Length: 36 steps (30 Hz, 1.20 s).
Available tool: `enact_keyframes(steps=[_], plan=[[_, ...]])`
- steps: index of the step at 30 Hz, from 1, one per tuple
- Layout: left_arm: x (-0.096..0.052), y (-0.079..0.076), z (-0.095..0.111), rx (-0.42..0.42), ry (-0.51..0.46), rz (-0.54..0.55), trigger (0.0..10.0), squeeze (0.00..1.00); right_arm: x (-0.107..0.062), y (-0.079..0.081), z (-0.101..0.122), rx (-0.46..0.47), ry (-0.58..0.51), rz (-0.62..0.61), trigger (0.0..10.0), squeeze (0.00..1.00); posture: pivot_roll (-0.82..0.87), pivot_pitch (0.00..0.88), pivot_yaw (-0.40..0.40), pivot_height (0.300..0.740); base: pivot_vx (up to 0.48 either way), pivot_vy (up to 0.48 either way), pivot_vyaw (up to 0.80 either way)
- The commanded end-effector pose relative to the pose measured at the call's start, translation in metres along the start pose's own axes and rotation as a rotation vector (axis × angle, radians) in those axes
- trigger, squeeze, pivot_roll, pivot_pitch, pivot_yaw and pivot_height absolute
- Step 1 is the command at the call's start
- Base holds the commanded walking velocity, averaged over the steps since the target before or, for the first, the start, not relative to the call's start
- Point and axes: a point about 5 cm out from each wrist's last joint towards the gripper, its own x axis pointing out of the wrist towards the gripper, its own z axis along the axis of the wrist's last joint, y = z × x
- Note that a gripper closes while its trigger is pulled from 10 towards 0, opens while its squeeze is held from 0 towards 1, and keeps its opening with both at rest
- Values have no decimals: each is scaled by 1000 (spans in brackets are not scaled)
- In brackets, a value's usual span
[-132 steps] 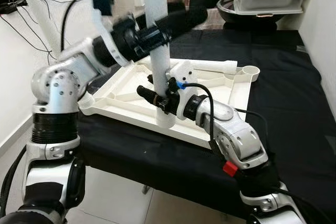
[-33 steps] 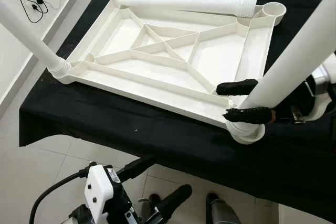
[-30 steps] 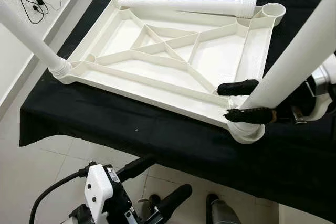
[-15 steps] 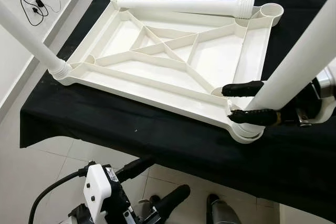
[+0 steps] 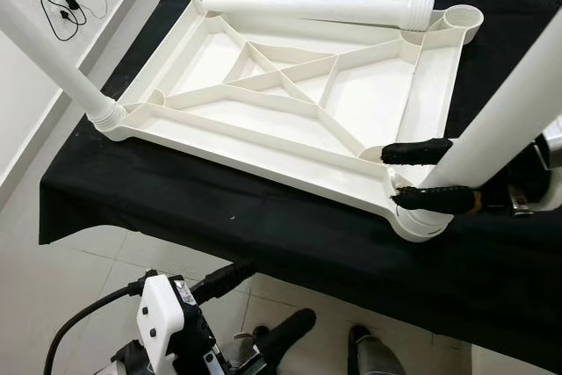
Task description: Building children table
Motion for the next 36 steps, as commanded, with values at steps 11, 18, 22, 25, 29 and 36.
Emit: enact_keyframes(steps=[11, 18, 22, 25, 29, 36], plan=[[-4, 5, -3, 130, 40, -8, 10000, 0, 5, 5, -14, 58, 15, 43, 10000, 0, 76, 370, 173, 740, 0, 0, 0], [-4, 4, -3, 139, 37, -9, 10000, 0, 12, 4, -21, 69, 33, 22, 10000, 0, 75, 367, 171, 740, 0, 0, 0], [-3, 4, -4, 142, 34, -10, 10000, 0, 15, 5, -25, 88, 49, 19, 10000, 0, 72, 365, 168, 740, 0, 0, 0], [-3, 3, -5, 143, 31, -14, 10000, 0, 17, 7, -26, 88, 70, 17, 10000, 0, 68, 365, 165, 740, 0, 0, 0], [-2, 3, -6, 141, 28, -16, 10000, 0, 19, 7, -25, 70, 115, 30, 10000, 0, 66, 366, 163, 740, 0, 0, 0], [-1, 2, -7, 139, 24, -18, 10000, 0, 21, -1, -22, 65, 156, 6, 10000, 0, 61, 367, 156, 740, 0, 0, 0]])
